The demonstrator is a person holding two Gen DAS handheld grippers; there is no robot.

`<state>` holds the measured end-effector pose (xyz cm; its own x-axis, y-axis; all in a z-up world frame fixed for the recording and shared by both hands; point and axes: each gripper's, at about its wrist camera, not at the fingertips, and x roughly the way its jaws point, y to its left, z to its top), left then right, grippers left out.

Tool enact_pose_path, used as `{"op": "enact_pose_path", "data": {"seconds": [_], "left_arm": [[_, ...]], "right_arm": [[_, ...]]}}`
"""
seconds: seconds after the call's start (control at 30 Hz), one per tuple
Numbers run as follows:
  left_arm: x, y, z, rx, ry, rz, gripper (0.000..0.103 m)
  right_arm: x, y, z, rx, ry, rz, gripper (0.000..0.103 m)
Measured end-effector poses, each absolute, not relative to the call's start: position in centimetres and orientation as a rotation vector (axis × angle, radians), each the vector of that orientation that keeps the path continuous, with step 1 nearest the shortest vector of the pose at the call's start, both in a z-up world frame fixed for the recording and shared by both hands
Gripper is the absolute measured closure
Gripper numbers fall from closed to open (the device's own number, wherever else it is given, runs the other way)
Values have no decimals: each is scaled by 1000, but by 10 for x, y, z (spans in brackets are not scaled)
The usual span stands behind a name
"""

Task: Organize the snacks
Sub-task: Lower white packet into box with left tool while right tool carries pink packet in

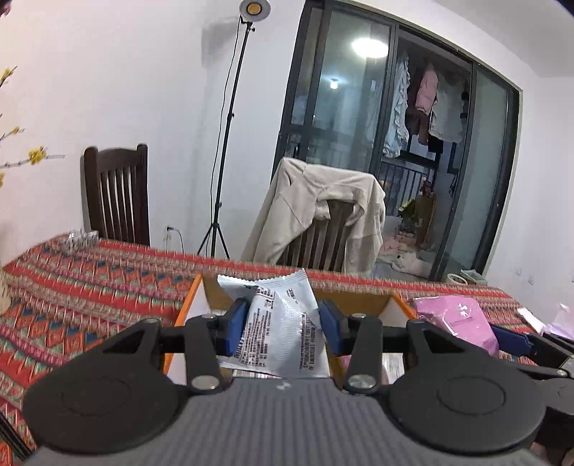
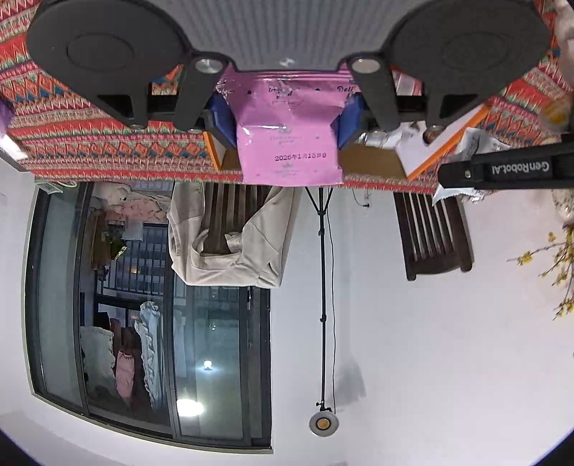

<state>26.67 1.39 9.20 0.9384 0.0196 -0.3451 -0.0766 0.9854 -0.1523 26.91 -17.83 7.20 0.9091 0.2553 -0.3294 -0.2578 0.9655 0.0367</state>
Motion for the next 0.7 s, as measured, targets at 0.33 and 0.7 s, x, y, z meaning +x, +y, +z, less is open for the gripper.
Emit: {"op": "enact_pose_path", "data": {"seconds": [0.33,0.7], "left_arm": [[327,28,71,-184,347,106,58],[343,48,23,-211,412,83,58]], "right_arm": [[329,-175,52,121,294,216,44],[350,-155,11,25,392,246,44]]}}
